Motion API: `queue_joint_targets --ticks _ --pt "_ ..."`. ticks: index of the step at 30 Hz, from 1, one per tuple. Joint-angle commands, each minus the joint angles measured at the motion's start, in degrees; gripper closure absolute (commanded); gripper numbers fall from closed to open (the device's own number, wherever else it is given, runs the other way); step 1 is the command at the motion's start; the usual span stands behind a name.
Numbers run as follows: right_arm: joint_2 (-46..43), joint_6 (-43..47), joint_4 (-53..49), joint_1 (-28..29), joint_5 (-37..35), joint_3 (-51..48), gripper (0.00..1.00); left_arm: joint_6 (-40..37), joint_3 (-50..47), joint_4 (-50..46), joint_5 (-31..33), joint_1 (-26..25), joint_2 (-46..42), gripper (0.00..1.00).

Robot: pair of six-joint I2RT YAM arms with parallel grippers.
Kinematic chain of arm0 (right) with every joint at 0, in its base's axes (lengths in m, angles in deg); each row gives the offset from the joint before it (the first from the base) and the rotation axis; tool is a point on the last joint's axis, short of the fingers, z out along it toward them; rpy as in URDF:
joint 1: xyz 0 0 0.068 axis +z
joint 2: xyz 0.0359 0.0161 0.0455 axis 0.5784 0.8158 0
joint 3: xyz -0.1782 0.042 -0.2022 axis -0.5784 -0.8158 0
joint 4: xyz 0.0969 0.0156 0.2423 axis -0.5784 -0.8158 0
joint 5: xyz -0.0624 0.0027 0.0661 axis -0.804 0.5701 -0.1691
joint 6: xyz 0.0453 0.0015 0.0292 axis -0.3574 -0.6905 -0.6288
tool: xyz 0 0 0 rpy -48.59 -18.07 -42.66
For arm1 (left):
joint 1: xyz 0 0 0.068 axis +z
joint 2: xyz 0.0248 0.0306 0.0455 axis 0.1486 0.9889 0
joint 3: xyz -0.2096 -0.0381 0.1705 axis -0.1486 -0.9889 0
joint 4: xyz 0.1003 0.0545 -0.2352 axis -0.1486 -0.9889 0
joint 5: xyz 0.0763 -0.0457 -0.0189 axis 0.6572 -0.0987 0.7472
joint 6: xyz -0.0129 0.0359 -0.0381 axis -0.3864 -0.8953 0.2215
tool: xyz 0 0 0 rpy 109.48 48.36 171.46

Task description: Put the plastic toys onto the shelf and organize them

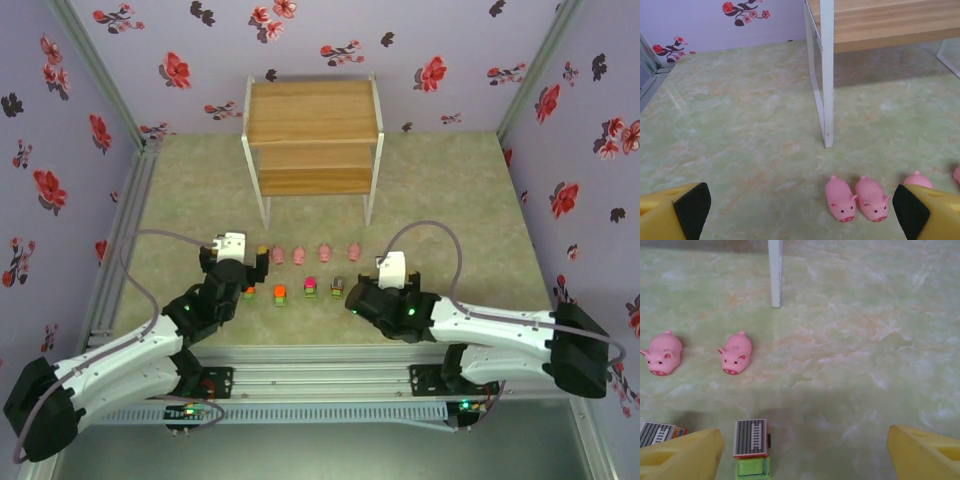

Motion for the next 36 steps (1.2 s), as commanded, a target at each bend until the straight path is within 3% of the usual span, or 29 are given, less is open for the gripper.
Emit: queue_joint_targets --ticks 1,10,20,36 --pt "2.5 -4.9 -0.3 0.5 2.5 2.4 0.22 1.0 2.2 -0.1 0.1 -0.2 1.3 0.02" --pt "10.4 -5.8 1.5 0.1 8.7 4.4 0.32 1.2 2.8 -0.1 -0.2 0.0 3.1 0.02" --pt "11.2 -5.6 5.9 -3.3 15.2 1.5 0.50 2.0 2.9 -0.4 -2.3 1.5 3.8 0.01" --pt "14.8 -3.1 7.3 -6.3 18.5 2.1 0.61 3.0 3.8 -1.4 -4.4 3.2 5.8 0.01"
